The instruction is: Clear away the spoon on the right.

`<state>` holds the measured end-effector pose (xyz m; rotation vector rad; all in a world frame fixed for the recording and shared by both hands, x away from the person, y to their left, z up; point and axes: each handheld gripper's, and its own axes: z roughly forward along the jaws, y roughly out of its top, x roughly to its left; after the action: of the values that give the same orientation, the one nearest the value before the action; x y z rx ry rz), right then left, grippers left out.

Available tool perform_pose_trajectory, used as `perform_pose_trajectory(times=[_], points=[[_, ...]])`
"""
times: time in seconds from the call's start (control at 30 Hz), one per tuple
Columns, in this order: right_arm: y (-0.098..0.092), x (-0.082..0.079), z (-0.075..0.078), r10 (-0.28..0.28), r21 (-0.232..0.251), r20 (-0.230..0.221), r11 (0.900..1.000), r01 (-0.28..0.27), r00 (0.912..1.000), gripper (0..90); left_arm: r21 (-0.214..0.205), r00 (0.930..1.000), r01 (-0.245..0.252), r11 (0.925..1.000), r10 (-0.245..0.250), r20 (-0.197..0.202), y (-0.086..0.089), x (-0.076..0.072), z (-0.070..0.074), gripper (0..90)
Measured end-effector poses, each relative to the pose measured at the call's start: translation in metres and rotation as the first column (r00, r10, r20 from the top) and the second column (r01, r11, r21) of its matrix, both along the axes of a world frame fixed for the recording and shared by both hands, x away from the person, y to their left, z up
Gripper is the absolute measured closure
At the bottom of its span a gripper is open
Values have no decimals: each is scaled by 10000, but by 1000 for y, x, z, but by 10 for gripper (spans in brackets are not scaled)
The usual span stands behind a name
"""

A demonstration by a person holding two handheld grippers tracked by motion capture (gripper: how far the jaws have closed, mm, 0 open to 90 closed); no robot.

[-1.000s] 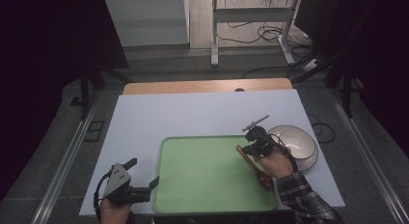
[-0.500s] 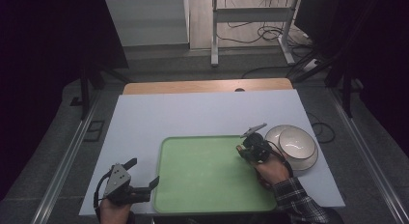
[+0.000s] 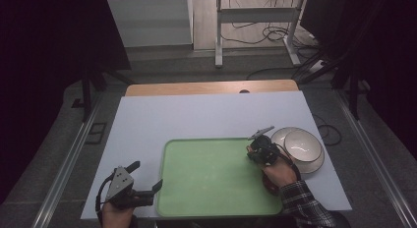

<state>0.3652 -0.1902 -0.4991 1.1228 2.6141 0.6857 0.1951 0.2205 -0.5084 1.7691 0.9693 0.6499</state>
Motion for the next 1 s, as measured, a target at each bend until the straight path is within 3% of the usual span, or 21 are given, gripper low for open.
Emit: perform_pose_trajectory(times=[0.63,1.0], points=[[-23,7,3,-1133,-218,192,9933,1137,9934,900,39,10000,-16,10000,16,2,0,0,0,25],[-23,6,5,-999,31,279,9950,998,9946,900,20,10000,-32,10000,32,28,0,-1,0,25]])
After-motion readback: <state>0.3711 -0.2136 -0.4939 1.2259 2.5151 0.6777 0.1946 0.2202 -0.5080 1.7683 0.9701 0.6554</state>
